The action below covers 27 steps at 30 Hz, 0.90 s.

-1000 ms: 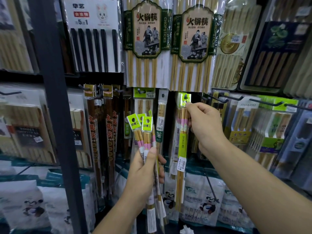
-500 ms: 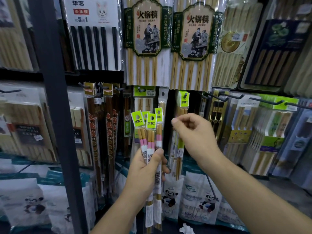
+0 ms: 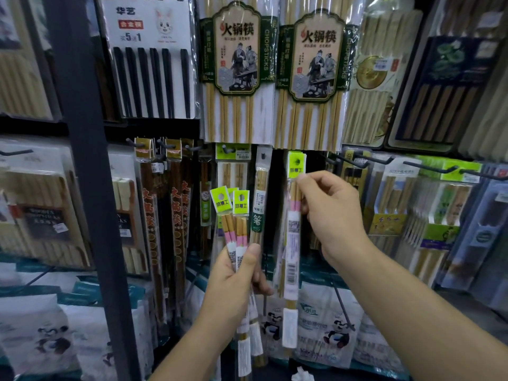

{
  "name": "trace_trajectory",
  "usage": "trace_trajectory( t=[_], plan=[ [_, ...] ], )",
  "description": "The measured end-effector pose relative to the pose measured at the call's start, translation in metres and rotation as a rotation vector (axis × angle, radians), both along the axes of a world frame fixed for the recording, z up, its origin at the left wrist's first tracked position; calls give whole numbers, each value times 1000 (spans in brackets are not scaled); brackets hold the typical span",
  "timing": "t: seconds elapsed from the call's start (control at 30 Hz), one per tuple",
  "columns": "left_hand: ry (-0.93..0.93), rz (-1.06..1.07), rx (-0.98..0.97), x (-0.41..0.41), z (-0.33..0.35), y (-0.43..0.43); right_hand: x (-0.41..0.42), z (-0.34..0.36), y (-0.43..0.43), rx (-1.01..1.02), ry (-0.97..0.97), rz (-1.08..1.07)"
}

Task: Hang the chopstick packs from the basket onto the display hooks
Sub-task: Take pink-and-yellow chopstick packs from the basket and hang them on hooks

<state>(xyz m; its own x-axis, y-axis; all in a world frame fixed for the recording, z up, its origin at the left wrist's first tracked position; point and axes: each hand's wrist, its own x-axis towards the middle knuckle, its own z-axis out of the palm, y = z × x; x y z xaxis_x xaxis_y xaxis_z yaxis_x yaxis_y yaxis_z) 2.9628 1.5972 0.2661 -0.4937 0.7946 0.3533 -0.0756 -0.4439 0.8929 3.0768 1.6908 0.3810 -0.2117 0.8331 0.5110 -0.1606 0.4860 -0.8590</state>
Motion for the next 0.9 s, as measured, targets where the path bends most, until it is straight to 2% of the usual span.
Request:
trace_trajectory(
  t=[0.17,0.47,0.7,0.9],
  plan=[
    [10,-41,-28,-1,-1,-2,1,10,11,-47,35,-1],
    [-215,-165,7,-5,-3,-1,-5,16,16,-82,43,17],
    [-50,-78,-10,-5,-4,-1,-3,1,20,-36,-82,-83],
    [-21,-107,-2,-2,-2,0,5,-14,19,32,-103,-225]
  ],
)
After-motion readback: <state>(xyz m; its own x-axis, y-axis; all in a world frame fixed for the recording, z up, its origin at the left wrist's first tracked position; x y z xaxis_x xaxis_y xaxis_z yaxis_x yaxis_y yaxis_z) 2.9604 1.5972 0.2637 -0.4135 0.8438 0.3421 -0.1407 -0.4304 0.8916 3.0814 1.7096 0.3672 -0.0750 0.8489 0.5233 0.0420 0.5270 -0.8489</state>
